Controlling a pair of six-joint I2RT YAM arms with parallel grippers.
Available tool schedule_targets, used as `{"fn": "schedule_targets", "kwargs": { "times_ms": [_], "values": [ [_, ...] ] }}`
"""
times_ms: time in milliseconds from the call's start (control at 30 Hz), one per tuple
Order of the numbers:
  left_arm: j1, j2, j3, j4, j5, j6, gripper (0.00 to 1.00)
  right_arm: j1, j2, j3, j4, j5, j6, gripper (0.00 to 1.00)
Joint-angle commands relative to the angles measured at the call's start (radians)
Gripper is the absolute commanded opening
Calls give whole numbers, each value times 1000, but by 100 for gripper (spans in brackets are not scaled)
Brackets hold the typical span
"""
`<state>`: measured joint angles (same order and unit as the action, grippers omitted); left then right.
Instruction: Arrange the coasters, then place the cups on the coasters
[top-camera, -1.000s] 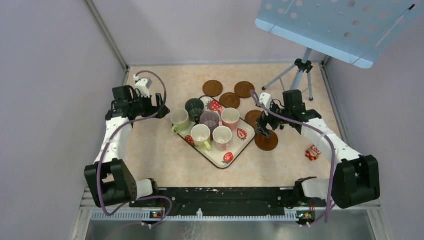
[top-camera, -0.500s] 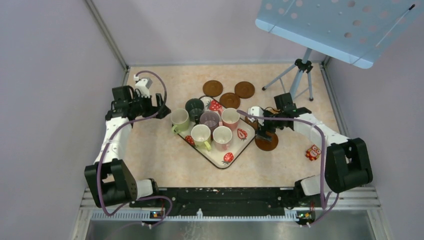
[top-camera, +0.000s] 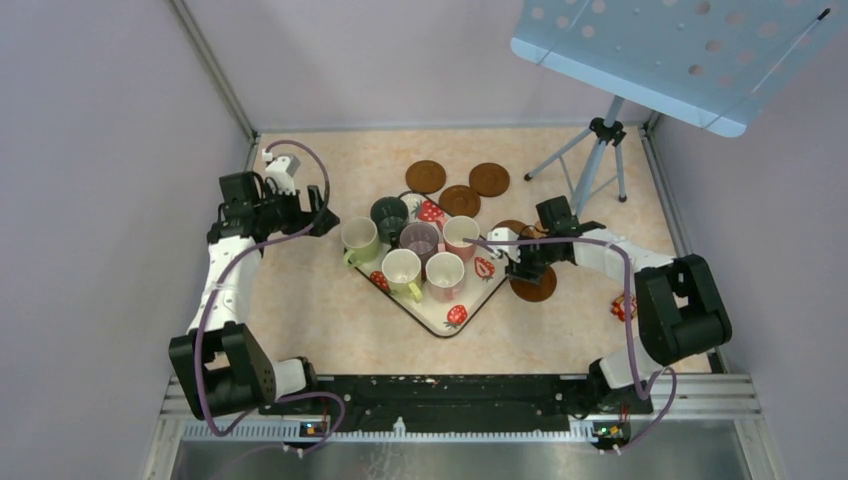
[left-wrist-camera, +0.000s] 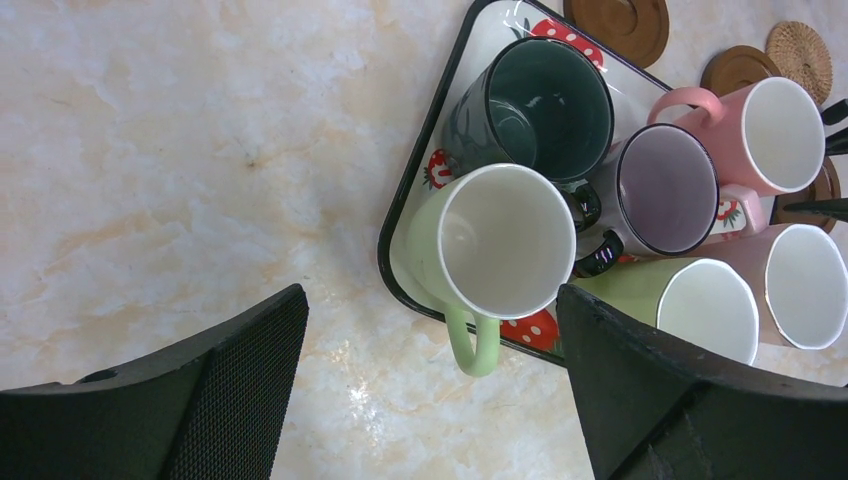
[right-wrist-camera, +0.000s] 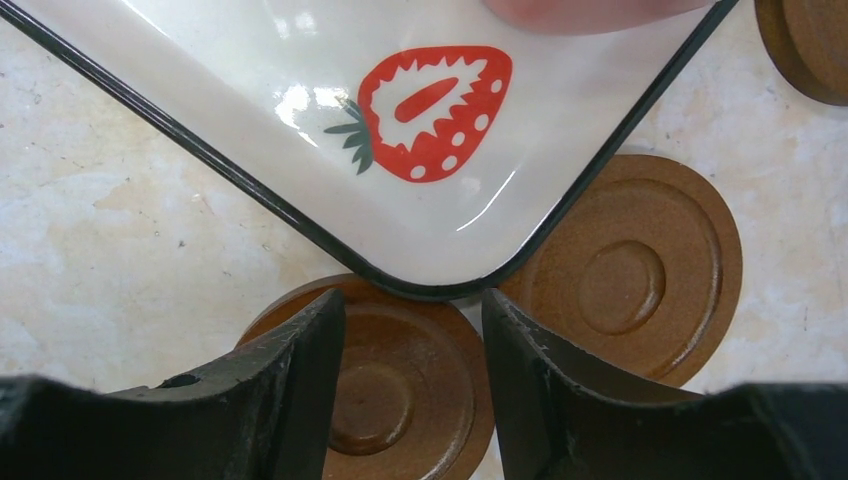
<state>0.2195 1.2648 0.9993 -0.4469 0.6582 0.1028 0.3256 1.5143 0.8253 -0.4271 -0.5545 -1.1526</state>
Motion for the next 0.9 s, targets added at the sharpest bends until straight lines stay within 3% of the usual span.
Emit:
{"fn": "schedule_targets", "kwargs": {
  "times_ms": [0,867],
  "values": [
    [12,-35,31,25,21,-8,99,21,27,1,49,-19,-12,52],
    [38,-42,32,34,15,-30,99,26,91,8,77,91,64,50]
  ]
}}
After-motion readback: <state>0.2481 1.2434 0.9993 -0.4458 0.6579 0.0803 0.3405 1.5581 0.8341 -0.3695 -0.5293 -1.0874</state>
